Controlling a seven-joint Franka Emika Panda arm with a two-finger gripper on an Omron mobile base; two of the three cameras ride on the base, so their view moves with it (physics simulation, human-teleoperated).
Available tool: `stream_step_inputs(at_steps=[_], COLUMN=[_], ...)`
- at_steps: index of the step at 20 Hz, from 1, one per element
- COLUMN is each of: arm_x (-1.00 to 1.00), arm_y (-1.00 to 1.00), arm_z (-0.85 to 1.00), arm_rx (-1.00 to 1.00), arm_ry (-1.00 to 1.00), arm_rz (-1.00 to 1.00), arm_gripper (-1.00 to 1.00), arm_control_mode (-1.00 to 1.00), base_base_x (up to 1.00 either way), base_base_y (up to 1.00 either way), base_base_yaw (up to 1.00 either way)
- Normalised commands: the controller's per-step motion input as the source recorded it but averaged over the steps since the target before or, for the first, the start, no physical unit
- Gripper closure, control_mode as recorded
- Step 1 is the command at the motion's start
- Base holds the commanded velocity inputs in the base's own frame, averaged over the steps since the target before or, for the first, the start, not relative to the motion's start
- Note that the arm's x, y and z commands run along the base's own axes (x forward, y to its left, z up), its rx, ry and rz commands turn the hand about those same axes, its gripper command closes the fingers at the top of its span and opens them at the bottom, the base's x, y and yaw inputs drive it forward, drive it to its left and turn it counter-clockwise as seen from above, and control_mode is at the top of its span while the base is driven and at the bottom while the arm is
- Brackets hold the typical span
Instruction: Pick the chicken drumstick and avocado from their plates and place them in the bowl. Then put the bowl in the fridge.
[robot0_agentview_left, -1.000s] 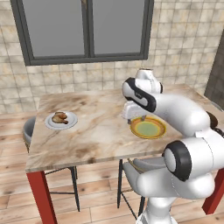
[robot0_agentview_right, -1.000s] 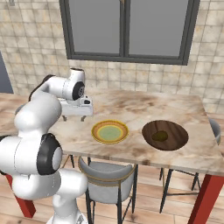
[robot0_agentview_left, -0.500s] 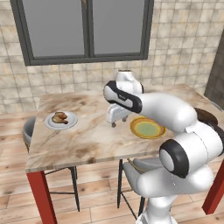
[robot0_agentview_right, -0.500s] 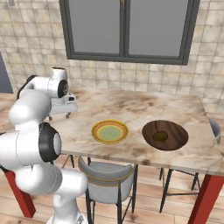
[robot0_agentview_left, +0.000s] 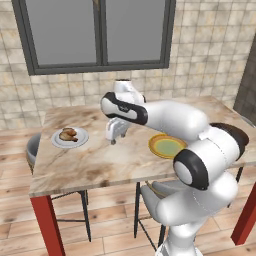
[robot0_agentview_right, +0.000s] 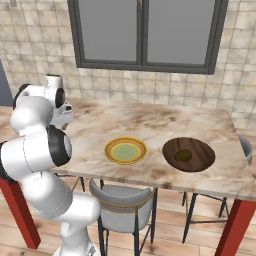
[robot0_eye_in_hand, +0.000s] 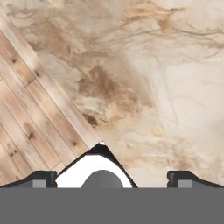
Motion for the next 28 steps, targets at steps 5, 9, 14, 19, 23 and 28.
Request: stream_step_inputs(at_steps=[5,9,14,19,23,28], arm_x=[0.29,0.35,0.34,0.37,0.45,0.44], arm_y=[0.52,0.48,0.38,0.39,0.32,0.28], arm_z=[0.0,0.0,-0.08,-0.12,-0.06,-0.07], arm_rx=[0.03,0.0,0.0,0.05,0.05,0.01], arm_ry=[-0.16,-0.18,-0.1,-0.02,0.0,0.0], arm_rz=[0.08,0.01,-0.03,-0.08,-0.01,0.0], arm_gripper=[-1.0,-1.0,-1.0,-1.0,-1.0,-1.0], arm_control_mode=[-1.0,-1.0,-1.0,-1.0,-1.0,-1.0], base_base_x=[0.0,0.0,0.0,0.0,0.0,0.0], base_base_y=[0.0,0.0,0.0,0.0,0.0,0.0], base_base_yaw=[0.0,0.0,0.0,0.0,0.0,0.0])
